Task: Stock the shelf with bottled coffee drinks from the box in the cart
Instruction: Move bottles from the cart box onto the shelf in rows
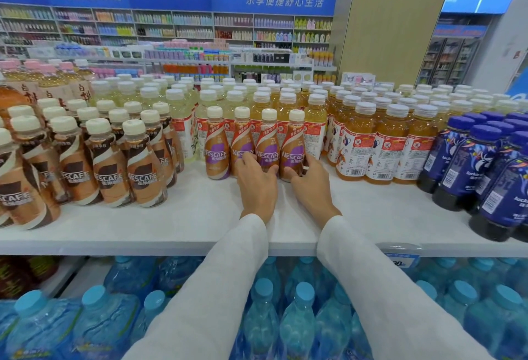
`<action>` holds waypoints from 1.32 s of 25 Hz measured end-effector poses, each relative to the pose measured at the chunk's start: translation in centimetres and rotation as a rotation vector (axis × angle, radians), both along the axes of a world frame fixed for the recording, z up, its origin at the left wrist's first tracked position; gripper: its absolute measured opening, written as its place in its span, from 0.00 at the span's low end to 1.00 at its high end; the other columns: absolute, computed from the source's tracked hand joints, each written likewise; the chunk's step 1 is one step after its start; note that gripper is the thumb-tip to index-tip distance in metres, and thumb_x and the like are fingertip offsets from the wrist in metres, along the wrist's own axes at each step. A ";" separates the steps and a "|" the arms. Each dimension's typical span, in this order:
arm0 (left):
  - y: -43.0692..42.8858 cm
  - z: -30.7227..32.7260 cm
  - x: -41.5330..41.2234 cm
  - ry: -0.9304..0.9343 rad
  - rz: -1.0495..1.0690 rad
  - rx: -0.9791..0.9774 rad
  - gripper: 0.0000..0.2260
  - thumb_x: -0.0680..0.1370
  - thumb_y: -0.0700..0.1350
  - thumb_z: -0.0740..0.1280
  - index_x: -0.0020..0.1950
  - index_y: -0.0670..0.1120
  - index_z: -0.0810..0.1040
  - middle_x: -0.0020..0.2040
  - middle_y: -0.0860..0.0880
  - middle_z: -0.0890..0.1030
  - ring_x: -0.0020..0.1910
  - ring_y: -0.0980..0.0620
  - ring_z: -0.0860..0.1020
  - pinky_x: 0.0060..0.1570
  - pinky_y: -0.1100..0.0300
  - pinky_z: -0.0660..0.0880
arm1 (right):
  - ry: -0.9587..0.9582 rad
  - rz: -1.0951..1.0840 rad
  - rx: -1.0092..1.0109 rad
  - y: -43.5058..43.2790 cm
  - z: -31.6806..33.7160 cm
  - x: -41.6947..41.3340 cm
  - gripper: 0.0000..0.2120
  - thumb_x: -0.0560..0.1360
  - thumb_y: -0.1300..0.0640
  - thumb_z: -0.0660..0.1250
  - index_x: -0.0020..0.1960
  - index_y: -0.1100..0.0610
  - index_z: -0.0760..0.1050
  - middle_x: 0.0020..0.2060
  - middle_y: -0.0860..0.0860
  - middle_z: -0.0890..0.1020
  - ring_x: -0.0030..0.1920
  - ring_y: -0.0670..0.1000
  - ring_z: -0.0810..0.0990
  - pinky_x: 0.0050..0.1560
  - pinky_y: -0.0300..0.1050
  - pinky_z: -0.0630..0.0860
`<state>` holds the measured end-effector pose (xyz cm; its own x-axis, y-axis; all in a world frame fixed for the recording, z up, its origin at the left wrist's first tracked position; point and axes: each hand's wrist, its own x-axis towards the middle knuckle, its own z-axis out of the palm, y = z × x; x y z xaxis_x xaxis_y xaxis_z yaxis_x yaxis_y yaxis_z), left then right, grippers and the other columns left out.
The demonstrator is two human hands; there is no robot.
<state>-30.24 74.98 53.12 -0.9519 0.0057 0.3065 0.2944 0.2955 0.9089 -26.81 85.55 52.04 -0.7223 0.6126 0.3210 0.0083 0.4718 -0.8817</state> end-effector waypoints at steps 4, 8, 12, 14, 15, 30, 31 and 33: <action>0.1 0.0 -0.1 0.007 0.002 0.000 0.21 0.78 0.46 0.74 0.68 0.44 0.71 0.66 0.44 0.74 0.64 0.45 0.77 0.63 0.51 0.78 | 0.010 0.012 -0.010 0.2 -0.2 0.0 0.27 0.76 0.54 0.74 0.73 0.51 0.70 0.66 0.50 0.79 0.65 0.53 0.77 0.68 0.56 0.76; 0.0 0.1 -0.1 0.013 -0.006 -0.003 0.22 0.79 0.46 0.74 0.68 0.44 0.70 0.67 0.44 0.73 0.65 0.44 0.76 0.64 0.49 0.79 | 0.017 0.017 -0.002 0.3 -0.3 -0.1 0.28 0.76 0.54 0.74 0.73 0.52 0.71 0.66 0.51 0.79 0.65 0.53 0.78 0.67 0.56 0.76; -0.1 0.0 -0.1 0.020 -0.003 -0.021 0.23 0.79 0.46 0.74 0.70 0.43 0.70 0.68 0.43 0.73 0.66 0.44 0.76 0.64 0.48 0.79 | 0.019 0.020 0.015 0.4 -0.4 -0.1 0.25 0.76 0.54 0.74 0.72 0.53 0.73 0.64 0.51 0.81 0.63 0.52 0.79 0.67 0.55 0.77; 0.0 -0.1 -0.1 0.025 -0.007 -0.024 0.23 0.79 0.46 0.74 0.70 0.43 0.69 0.68 0.43 0.72 0.67 0.43 0.76 0.65 0.48 0.78 | 0.012 0.019 0.014 0.4 -0.4 -0.1 0.26 0.77 0.54 0.74 0.73 0.52 0.72 0.65 0.51 0.80 0.64 0.52 0.78 0.67 0.55 0.76; 0.0 -0.1 -0.1 0.026 -0.007 -0.026 0.23 0.79 0.46 0.74 0.70 0.43 0.69 0.68 0.43 0.72 0.67 0.43 0.76 0.65 0.47 0.78 | 0.012 0.019 0.014 0.4 -0.4 -0.2 0.26 0.77 0.54 0.74 0.73 0.53 0.72 0.65 0.51 0.80 0.64 0.52 0.78 0.67 0.54 0.76; -3.2 -0.6 2.1 -0.004 -0.065 -0.023 0.21 0.79 0.51 0.74 0.68 0.47 0.74 0.65 0.48 0.80 0.63 0.48 0.79 0.60 0.57 0.74 | -0.066 0.048 -0.002 -0.9 -0.1 5.2 0.26 0.79 0.51 0.71 0.75 0.53 0.68 0.72 0.50 0.75 0.69 0.52 0.74 0.63 0.44 0.71; -4.0 -0.7 2.8 -0.008 -0.063 -0.042 0.21 0.79 0.51 0.72 0.69 0.47 0.74 0.66 0.49 0.80 0.63 0.48 0.79 0.62 0.56 0.74 | -0.090 0.038 0.017 -1.3 -0.2 6.4 0.27 0.79 0.50 0.70 0.75 0.54 0.68 0.72 0.50 0.74 0.68 0.52 0.74 0.65 0.45 0.71; -5.9 -1.1 4.4 -0.008 -0.057 -0.084 0.19 0.81 0.52 0.70 0.70 0.48 0.74 0.66 0.49 0.80 0.62 0.49 0.78 0.64 0.54 0.75 | -0.102 0.035 0.059 -2.1 -0.8 8.9 0.26 0.80 0.49 0.69 0.75 0.53 0.69 0.71 0.49 0.75 0.67 0.50 0.75 0.67 0.46 0.72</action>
<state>-25.86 69.07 52.00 -0.9517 0.0858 0.2947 0.3056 0.3539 0.8839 -17.95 83.46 51.26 -0.7739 0.5683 0.2794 0.0793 0.5246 -0.8476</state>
